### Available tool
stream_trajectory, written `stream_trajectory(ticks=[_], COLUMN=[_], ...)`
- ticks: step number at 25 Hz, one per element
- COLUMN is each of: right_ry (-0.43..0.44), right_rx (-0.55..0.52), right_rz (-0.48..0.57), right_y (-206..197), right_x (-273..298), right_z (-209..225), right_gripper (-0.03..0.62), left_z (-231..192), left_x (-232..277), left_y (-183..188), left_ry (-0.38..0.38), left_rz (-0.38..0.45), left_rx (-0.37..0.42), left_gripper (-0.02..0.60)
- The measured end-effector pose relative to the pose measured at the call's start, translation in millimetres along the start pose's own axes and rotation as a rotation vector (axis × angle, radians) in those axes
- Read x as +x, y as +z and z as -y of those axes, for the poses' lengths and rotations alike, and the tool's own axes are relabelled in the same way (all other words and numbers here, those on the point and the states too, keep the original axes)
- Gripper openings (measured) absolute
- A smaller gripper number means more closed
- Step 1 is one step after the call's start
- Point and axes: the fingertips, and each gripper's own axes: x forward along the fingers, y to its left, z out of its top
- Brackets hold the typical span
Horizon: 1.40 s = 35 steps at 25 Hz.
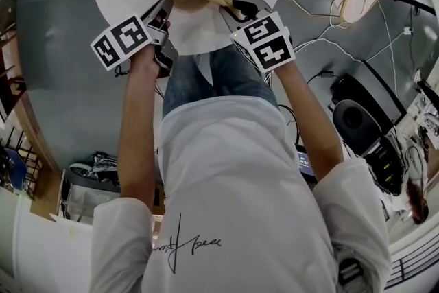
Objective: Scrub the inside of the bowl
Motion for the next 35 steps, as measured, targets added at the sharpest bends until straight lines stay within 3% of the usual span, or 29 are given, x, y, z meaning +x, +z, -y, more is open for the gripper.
stream_trajectory(ticks=[23, 31, 35], right_ry=[-0.016, -0.021, -0.025], right_rx=[0.001, 0.014, 0.053], right_rz=[-0.018, -0.013, 0.002], right_y=[25, 30, 32], right_x=[5, 8, 8], right_z=[18, 16, 18], right_gripper=[0.084, 0.084, 0.084], left_z=[1, 2, 3], left_x=[-3, -6, -9], left_y=[11, 14, 17], left_ry=[-0.007, -0.032, -0.034], left_rz=[-0.01, -0.001, 0.013], left_rx=[0.063, 0.09, 0.112], left_gripper=[0.016, 0.178, 0.206])
